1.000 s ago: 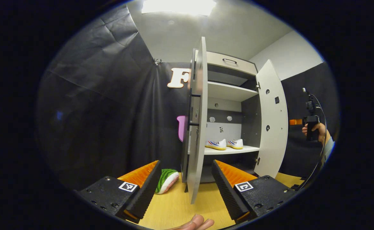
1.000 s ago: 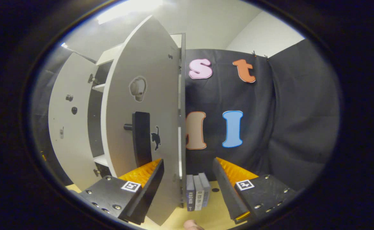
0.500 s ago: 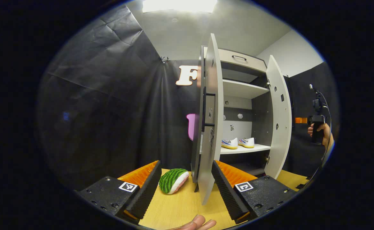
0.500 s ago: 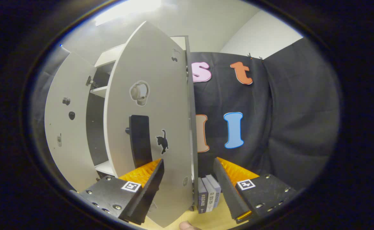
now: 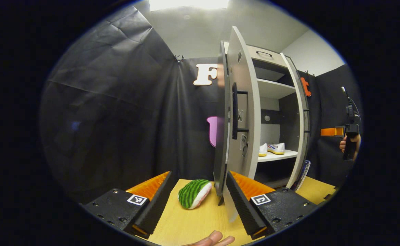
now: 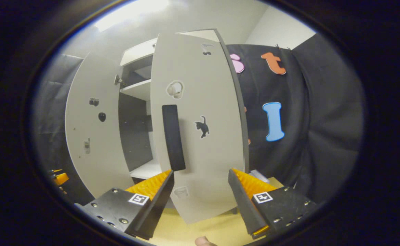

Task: Grab one shoe with the right hand and put it into the shoe cabinet, grab the other shoe with the left hand and put it into the shoe cabinet; then close the right door with the right hand and the left door with the left hand.

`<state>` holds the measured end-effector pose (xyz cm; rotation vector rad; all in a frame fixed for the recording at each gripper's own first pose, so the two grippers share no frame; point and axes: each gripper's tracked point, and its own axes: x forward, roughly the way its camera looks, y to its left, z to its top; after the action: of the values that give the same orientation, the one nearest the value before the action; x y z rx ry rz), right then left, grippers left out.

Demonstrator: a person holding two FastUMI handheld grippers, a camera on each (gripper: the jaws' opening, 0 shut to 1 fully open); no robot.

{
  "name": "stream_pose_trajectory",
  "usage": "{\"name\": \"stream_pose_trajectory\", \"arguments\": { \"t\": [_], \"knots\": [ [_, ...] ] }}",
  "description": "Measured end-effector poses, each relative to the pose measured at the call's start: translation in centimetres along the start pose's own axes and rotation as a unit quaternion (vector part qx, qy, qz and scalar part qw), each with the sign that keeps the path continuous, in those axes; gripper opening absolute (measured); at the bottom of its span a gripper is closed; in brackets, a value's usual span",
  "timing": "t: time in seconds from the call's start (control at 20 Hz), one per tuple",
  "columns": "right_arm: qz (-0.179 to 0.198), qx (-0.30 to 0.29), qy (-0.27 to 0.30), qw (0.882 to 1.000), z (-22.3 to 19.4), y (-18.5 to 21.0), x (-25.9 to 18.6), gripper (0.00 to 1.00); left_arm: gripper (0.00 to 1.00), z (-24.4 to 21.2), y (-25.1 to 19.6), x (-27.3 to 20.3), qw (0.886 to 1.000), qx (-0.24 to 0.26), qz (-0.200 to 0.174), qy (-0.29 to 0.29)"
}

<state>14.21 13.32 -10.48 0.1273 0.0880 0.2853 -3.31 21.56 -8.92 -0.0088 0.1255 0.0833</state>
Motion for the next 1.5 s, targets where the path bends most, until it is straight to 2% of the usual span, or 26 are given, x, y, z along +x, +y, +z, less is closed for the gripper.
{"name": "stream_pose_trajectory", "arguments": {
  "t": [0.05, 0.1, 0.35, 0.4, 0.5, 0.55, 0.65, 0.75, 0.9, 0.95, 1.05, 1.1, 1.15, 1.2, 1.25, 1.3, 1.4, 1.5],
  "knots": [
    [0.000, 0.000, 0.000, 1.000, -0.2, -0.3, -0.4, 0.97, 0.92, 0.2, 0.3, 0.5, 1.000, 0.001, -0.002, 0.002],
    [-0.004, 0.001, 0.000, 1.000, -0.3, -0.6, -0.9, 0.93, 0.95, 0.3, 0.7, 1.1, 1.000, 0.004, -0.005, 0.005],
    [0.007, -0.003, -0.008, 1.000, -1.3, -0.8, -3.8, 0.95, 0.95, 2.0, 3.1, 4.8, 1.000, -0.010, -0.007, 0.013],
    [0.015, -0.008, -0.009, 1.000, -1.5, -0.5, -4.5, 0.92, 0.94, 2.8, 3.4, 5.5, 1.000, -0.020, -0.010, 0.007],
    [0.037, -0.010, -0.010, 0.999, -2.1, 0.6, -6.0, 0.97, 0.95, 4.8, 3.0, 7.0, 0.999, -0.035, -0.031, -0.007],
    [0.049, -0.009, -0.014, 0.999, -2.3, 1.1, -6.7, 0.93, 0.95, 5.7, 2.9, 7.9, 0.999, -0.032, -0.036, -0.013],
    [0.057, -0.009, -0.020, 0.998, -2.5, 1.5, -8.3, 0.96, 0.94, 6.8, 3.9, 9.7, 1.000, -0.022, -0.015, -0.015],
    [0.066, -0.022, -0.016, 0.997, -3.6, 2.0, -9.6, 0.96, 0.92, 7.0, 3.4, 10.7, 0.999, -0.027, -0.019, 0.000],
    [0.078, -0.032, -0.019, 0.996, -4.1, 2.7, -11.5, 0.98, 0.95, 6.7, 3.4, 12.2, 1.000, -0.005, -0.008, 0.017],
    [0.079, -0.033, -0.022, 0.996, -4.3, 2.8, -12.0, 0.98, 0.92, 6.3, 3.2, 12.6, 1.000, -0.001, -0.008, 0.026],
    [0.073, -0.038, -0.024, 0.996, -4.2, 2.3, -12.8, 0.96, 0.94, 5.8, 1.7, 13.2, 0.999, -0.013, -0.024, 0.044],
    [0.067, -0.043, -0.027, 0.996, -4.1, 1.9, -13.2, 0.94, 0.89, 6.0, 0.4, 13.2, 0.998, -0.024, -0.038, 0.046],
    [0.063, -0.047, -0.032, 0.996, -3.8, 1.7, -13.4, 0.96, 0.89, 6.4, -1.0, 13.1, 0.997, -0.032, -0.050, 0.045],
    [0.061, -0.050, -0.038, 0.996, -3.4, 1.4, -13.7, 0.99, 0.94, 6.9, -2.4, 12.7, 0.996, -0.036, -0.065, 0.043],
    [0.058, -0.049, -0.043, 0.996, -3.2, 1.1, -14.0, 0.96, 0.94, 7.2, -2.7, 13.1, 0.998, -0.028, -0.051, 0.037],
    [0.059, -0.046, -0.047, 0.996, -3.0, 1.0, -14.4, 0.98, 0.84, 7.5, -2.4, 12.2, 0.998, -0.018, -0.042, 0.034],
    [0.062, -0.038, -0.053, 0.996, -2.6, 0.8, -15.1, 0.98, 0.86, 8.0, -3.1, 12.1, 0.999, -0.022, -0.030, 0.036],
    [0.061, -0.034, -0.061, 0.996, -2.0, 0.5, -15.8, 0.96, 0.83, 8.2, -3.6, 12.1, 0.999, -0.022, -0.023, 0.043]
  ]
}}
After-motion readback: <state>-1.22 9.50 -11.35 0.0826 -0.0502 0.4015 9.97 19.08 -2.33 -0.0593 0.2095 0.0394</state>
